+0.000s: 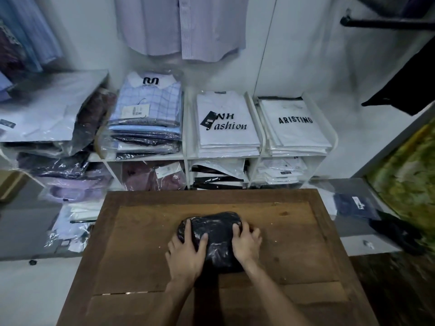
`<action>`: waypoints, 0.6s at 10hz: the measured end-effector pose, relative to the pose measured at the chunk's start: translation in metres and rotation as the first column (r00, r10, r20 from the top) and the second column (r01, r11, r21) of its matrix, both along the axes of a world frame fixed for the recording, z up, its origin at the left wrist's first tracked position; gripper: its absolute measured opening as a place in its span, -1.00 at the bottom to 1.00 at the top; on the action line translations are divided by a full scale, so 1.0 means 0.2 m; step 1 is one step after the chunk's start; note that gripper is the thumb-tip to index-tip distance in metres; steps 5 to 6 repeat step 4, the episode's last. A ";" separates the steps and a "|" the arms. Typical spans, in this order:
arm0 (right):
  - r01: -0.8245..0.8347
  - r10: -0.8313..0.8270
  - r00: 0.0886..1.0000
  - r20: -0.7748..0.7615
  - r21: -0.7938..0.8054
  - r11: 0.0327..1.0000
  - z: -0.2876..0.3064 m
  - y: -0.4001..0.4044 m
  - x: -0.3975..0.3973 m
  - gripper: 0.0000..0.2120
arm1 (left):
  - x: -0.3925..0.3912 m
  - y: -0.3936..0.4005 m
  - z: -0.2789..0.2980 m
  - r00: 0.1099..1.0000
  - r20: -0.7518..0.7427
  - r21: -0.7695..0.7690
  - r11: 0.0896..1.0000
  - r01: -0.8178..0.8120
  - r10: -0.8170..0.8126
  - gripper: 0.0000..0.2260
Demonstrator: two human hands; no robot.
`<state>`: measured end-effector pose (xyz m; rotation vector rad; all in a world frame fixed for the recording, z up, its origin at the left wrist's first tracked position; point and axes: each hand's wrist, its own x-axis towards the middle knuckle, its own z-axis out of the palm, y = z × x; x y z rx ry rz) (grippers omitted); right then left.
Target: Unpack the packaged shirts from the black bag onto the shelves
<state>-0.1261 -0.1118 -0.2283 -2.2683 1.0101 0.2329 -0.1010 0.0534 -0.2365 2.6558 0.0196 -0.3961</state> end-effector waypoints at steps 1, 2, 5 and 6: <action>0.086 -0.088 0.996 0.014 0.119 0.989 0.01 0.03 0.01 -0.50 | 0.05 -0.06 -0.02 1.000 0.020 0.032 0.999 0.015 -0.016 -0.33; 0.132 -0.139 0.990 0.040 0.133 0.982 0.01 -0.02 0.03 -0.50 | 0.09 -0.07 -0.02 0.999 0.000 0.046 0.998 0.050 -0.050 -0.32; 0.041 -0.042 0.999 0.005 0.118 0.992 0.10 -0.10 0.05 -0.57 | 0.16 -0.05 0.13 0.994 -0.102 -0.004 1.000 0.024 -0.024 -0.31; 0.041 -0.042 0.999 0.005 0.118 0.992 0.10 -0.10 0.05 -0.57 | 0.16 -0.05 0.13 0.994 -0.102 -0.004 1.000 0.024 -0.024 -0.31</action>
